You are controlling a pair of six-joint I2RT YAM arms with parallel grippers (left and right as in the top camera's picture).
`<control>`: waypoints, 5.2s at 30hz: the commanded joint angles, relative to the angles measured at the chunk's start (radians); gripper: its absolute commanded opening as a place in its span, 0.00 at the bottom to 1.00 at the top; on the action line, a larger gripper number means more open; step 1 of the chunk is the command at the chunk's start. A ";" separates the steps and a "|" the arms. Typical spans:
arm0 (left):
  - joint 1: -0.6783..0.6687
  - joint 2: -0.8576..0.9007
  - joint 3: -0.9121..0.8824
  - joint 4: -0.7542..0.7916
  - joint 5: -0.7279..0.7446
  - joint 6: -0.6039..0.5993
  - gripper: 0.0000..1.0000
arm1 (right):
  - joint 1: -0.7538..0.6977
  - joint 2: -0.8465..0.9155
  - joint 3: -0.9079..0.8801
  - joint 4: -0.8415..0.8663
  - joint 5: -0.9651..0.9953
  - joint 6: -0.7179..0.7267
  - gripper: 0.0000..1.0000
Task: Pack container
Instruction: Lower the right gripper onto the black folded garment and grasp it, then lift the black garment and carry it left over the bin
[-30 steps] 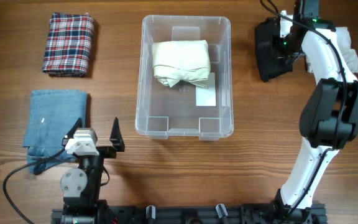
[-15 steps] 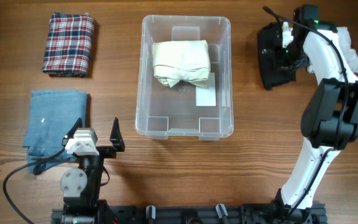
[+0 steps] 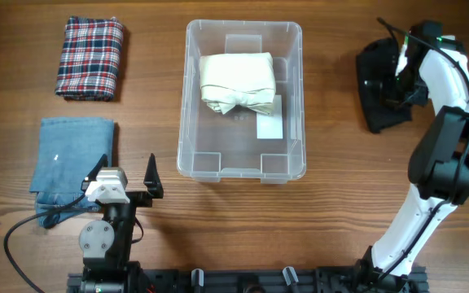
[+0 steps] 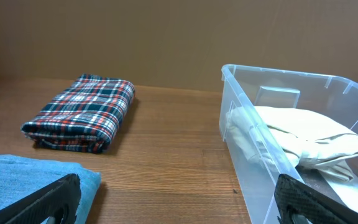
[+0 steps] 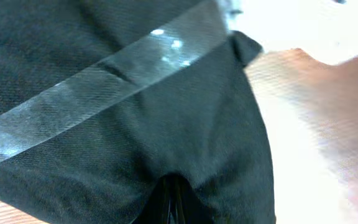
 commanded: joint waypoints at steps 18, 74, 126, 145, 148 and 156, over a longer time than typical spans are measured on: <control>0.006 -0.007 -0.002 -0.006 -0.006 0.015 1.00 | 0.086 -0.148 -0.028 0.023 -0.086 -0.366 0.81; 0.006 -0.007 -0.002 -0.006 -0.006 0.015 1.00 | 0.110 0.125 -0.023 0.214 0.300 -0.356 0.35; 0.006 -0.007 -0.002 -0.006 -0.006 0.015 1.00 | 0.885 -0.207 0.103 0.018 0.021 -0.552 0.24; 0.006 -0.007 -0.002 -0.006 -0.006 0.015 1.00 | 0.887 -0.088 0.099 -0.011 0.112 -0.612 0.53; 0.006 -0.007 -0.002 -0.006 -0.006 0.015 1.00 | 0.887 -0.097 0.099 -0.024 0.143 -0.585 0.56; 0.006 -0.007 -0.002 -0.006 -0.006 0.015 1.00 | 0.887 -0.185 0.099 -0.034 0.042 -0.550 0.62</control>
